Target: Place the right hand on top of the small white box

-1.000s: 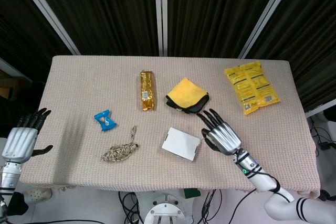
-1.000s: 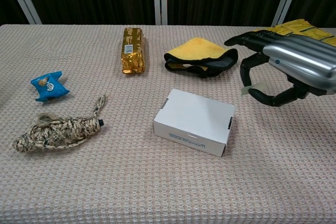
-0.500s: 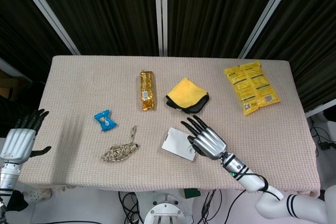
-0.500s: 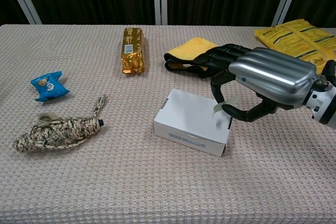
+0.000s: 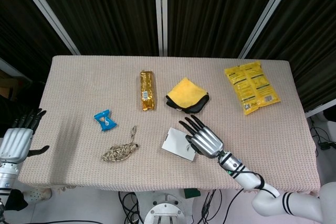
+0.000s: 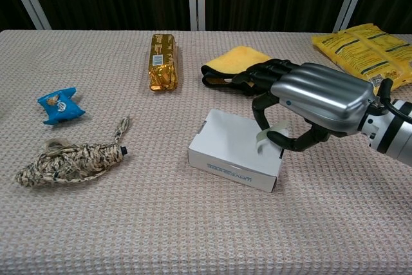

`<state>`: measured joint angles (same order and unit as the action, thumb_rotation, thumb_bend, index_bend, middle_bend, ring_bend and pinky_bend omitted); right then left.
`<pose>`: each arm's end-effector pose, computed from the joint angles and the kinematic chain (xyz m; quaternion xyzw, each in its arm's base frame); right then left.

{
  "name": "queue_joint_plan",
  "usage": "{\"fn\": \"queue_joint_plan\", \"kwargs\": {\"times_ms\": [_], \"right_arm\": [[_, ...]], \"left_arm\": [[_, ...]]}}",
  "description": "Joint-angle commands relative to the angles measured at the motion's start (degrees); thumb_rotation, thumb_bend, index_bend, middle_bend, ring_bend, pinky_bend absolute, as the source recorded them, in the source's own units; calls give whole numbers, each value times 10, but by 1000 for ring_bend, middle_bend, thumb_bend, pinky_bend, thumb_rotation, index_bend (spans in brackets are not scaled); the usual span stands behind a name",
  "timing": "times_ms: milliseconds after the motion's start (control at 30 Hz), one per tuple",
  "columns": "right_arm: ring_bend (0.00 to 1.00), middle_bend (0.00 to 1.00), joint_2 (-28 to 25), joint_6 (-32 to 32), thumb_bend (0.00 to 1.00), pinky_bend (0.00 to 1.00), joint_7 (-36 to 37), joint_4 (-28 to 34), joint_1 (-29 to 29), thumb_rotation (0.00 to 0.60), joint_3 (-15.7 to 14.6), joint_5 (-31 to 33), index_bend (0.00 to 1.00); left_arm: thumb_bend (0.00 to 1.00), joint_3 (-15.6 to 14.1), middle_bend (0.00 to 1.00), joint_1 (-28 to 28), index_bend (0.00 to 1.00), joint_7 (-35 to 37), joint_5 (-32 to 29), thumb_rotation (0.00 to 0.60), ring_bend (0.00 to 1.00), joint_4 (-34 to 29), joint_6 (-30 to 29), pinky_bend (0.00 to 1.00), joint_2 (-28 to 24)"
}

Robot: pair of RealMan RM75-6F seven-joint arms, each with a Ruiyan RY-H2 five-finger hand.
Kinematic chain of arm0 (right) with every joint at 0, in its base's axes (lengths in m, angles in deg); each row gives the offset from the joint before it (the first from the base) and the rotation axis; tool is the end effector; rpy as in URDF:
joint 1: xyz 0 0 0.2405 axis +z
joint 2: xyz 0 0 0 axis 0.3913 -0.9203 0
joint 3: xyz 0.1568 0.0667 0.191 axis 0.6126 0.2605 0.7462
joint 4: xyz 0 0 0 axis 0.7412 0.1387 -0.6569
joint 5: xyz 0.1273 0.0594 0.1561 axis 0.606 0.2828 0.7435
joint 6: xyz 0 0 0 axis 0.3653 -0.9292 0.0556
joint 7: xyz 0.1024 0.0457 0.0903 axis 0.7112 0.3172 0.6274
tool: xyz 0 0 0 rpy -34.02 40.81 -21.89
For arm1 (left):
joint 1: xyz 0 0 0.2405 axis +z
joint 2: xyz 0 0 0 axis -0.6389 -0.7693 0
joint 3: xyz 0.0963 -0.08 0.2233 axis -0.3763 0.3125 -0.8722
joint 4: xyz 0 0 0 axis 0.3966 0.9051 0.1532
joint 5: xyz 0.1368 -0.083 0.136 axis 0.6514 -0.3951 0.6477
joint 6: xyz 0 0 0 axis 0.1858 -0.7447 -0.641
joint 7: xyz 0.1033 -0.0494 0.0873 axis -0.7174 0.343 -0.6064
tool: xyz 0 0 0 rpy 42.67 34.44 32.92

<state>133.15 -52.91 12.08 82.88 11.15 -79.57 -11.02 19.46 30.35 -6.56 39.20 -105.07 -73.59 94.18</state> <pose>-0.1567 -0.2660 -0.0399 0.8246 -0.2200 0.4009 0.3329 -0.3353 0.2029 0.1548 -0.6367 -0.3804 -0.3422 0.5768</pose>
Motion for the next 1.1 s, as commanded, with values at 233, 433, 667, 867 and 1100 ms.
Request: {"fn": "queue_joint_plan", "kwargs": {"times_ms": [233,433,667,867,1100], "right_arm": [[0,37,1,8,385,0,-4,3,7,600,-1,3,481],[0,31,4,7,379,0,-3,1,11,600,0,4,422],[0,27,6,3,378,0,3,-1,14,600,3,5,383],[0,29,-2,-17,377,0,20,5,12,600,-4,-12,382],[0,24,-41,-38,632,0,46,29,4,581,-33,-43,382]], "left_arm": [[21,0,56,0,83,9,-1,600,0,8,2,93,1],[21,0,56,1,83,11,0,600,0,9,0,93,1],[21,1,56,1,83,12,0,600,0,9,0,93,0],[21,1,56,1,83,13,-1,600,0,10,1,93,0],[21,1,56,1,83,16,-1,600,0,12,3,93,0]]}}
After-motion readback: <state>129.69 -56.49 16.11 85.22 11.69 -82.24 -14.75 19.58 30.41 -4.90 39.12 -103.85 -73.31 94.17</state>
